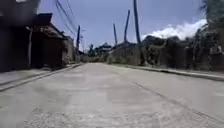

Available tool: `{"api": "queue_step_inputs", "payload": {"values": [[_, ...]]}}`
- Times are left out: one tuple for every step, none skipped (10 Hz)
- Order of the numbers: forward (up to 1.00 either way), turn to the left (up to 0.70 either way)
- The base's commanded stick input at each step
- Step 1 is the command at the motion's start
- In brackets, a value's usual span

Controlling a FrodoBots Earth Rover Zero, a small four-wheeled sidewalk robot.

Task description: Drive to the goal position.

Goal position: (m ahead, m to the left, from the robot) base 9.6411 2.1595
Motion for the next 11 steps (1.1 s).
{"api": "queue_step_inputs", "payload": {"values": [[1.0, 0.0], [1.0, 0.0], [1.0, 0.0], [1.0, 0.0], [1.0, 0.0], [1.0, 0.02], [1.0, 0.0], [1.0, 0.04], [1.0, 0.17], [1.0, 0.28], [1.0, 0.08]]}}
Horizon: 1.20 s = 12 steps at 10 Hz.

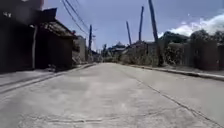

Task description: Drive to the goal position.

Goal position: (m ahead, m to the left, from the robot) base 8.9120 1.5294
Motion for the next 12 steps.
{"api": "queue_step_inputs", "payload": {"values": [[1.0, -0.01], [1.0, -0.03], [1.0, 0.0], [1.0, 0.0], [1.0, 0.0], [1.0, 0.0], [1.0, 0.0], [1.0, 0.0], [1.0, 0.0], [1.0, 0.0], [1.0, 0.0], [1.0, 0.0]]}}
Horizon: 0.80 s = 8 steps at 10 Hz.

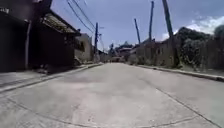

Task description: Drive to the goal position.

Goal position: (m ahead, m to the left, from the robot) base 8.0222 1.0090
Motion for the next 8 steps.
{"api": "queue_step_inputs", "payload": {"values": [[1.0, 0.0], [1.0, 0.0], [1.0, 0.0], [1.0, 0.0], [1.0, 0.0], [1.0, 0.0], [1.0, 0.0], [1.0, 0.0]]}}
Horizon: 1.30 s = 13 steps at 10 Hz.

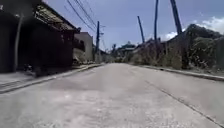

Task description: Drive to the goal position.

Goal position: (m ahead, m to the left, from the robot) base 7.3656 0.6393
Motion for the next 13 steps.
{"api": "queue_step_inputs", "payload": {"values": [[1.0, 0.0], [1.0, 0.0], [1.0, 0.0], [1.0, 0.0], [1.0, -0.01], [1.0, -0.01], [1.0, 0.0], [1.0, 0.0], [1.0, -0.02], [1.0, -0.01], [1.0, -0.02], [1.0, -0.02], [1.0, -0.03]]}}
